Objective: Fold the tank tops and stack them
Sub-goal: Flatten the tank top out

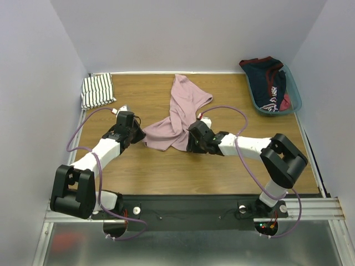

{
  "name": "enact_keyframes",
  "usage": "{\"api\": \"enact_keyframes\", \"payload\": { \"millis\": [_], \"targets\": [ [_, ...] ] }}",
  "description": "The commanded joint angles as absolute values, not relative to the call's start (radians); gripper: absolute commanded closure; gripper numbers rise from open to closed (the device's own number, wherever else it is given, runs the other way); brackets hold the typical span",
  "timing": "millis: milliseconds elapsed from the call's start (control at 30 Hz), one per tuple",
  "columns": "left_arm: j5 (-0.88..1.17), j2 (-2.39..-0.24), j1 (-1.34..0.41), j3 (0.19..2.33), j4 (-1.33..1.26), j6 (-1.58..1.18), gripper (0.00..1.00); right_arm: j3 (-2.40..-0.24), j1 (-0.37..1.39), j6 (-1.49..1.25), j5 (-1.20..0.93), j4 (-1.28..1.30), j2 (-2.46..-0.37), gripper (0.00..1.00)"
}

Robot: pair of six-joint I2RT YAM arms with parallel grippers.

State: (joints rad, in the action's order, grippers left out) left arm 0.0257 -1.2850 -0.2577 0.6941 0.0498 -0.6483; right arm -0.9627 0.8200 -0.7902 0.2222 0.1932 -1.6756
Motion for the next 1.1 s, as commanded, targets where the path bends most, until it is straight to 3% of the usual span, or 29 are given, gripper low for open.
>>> {"api": "enact_keyframes", "payload": {
  "millis": [0, 733, 800, 900, 1067],
  "targets": [
    [0.029, -1.259, -0.253, 0.696, 0.037, -0.641, 1.00, -1.009, 0.828, -0.798, 0.256, 0.163, -1.707, 0.50],
    [0.070, -1.269, -0.253, 0.690, 0.009, -0.644, 1.00, -1.058, 0.848, -0.802, 0.264, 0.156, -1.792, 0.51],
    [0.078, -1.270, -0.253, 0.690, 0.005, -0.647, 1.00, -1.057, 0.850, -0.804, 0.271, 0.156, -1.798, 0.59],
    [0.075, -1.270, -0.253, 0.698, 0.005, -0.646, 1.00, -1.032, 0.848, -0.813, 0.287, 0.158, -1.780, 0.88],
    [0.089, -1.256, -0.253, 0.715, 0.017, -0.649, 1.00, -0.988, 0.844, -0.804, 0.311, 0.160, -1.679, 1.00]
  ]
}}
